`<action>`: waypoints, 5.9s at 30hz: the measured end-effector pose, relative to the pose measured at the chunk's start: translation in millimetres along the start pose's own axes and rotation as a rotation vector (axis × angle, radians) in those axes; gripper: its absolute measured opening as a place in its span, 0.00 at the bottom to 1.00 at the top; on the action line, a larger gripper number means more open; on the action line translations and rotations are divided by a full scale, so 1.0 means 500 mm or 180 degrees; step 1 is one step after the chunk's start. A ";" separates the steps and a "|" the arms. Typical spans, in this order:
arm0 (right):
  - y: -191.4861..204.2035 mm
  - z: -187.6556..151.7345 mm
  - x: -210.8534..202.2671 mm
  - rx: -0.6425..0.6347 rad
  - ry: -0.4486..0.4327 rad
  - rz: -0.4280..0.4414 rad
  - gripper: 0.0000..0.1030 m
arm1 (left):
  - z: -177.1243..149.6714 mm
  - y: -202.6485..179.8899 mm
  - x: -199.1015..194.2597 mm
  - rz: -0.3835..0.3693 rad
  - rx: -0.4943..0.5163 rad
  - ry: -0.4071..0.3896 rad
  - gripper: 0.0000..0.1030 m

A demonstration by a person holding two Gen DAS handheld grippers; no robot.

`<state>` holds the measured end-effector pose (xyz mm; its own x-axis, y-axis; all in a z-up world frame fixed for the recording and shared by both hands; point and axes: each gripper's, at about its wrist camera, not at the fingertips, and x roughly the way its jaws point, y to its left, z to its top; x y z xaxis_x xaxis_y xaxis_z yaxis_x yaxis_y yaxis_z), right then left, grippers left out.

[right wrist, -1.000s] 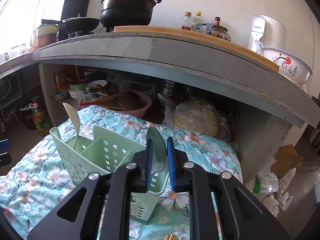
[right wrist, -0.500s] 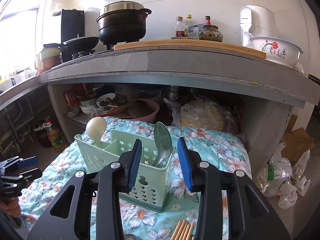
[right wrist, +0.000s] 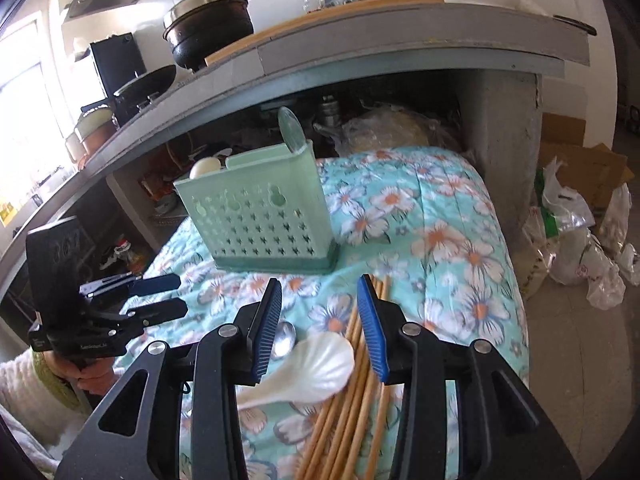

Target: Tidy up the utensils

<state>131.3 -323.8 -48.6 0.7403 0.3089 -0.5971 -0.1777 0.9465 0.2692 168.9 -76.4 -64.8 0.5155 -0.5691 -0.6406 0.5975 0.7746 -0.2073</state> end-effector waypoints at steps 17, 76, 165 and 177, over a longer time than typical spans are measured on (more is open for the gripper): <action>-0.089 -0.089 -0.016 0.0471 0.0073 -0.0152 0.37 | 0.013 -0.025 0.223 -0.0555 0.0609 0.0874 0.32; -0.042 -0.092 0.146 0.0433 0.0668 -0.0019 0.19 | -0.047 0.155 -0.048 0.0292 -0.0598 0.0151 0.01; 0.069 0.018 -0.056 -0.0084 -0.0294 0.0004 0.03 | 0.323 0.211 -0.057 0.1319 -0.0487 -0.1301 0.01; 0.070 0.013 -0.055 -0.0074 -0.0275 0.0034 0.03 | 0.271 0.179 -0.022 0.0965 -0.0299 -0.0940 0.07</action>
<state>108.9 -299.7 -17.7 0.7912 0.3107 -0.5267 -0.2002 0.9454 0.2571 300.0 -38.1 23.7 0.8209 -0.3557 -0.4467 0.3403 0.9329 -0.1174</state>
